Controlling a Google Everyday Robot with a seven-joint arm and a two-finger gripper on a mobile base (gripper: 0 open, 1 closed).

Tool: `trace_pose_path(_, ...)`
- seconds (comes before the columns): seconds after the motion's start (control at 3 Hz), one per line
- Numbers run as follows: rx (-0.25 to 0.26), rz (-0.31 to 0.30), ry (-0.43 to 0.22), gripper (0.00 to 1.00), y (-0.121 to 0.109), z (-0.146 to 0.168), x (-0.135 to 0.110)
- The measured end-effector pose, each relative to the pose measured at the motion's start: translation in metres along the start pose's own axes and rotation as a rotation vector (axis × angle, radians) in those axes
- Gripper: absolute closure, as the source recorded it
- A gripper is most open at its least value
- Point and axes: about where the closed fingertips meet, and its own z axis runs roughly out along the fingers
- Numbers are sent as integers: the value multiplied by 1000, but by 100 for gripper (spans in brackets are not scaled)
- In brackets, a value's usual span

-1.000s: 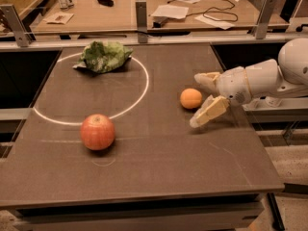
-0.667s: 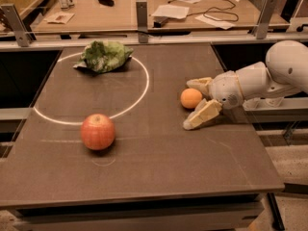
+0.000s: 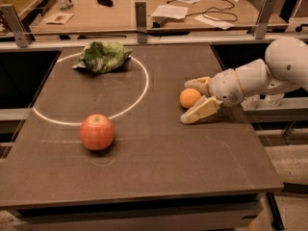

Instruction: Move orange near green jalapeno chip bag

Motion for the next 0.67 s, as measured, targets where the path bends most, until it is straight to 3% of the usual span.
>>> trace_pose_path(0.33, 0, 0, 0, 85, 0, -2, -4)
trace_pose_path(0.67, 0, 0, 0, 100, 0, -3, -5)
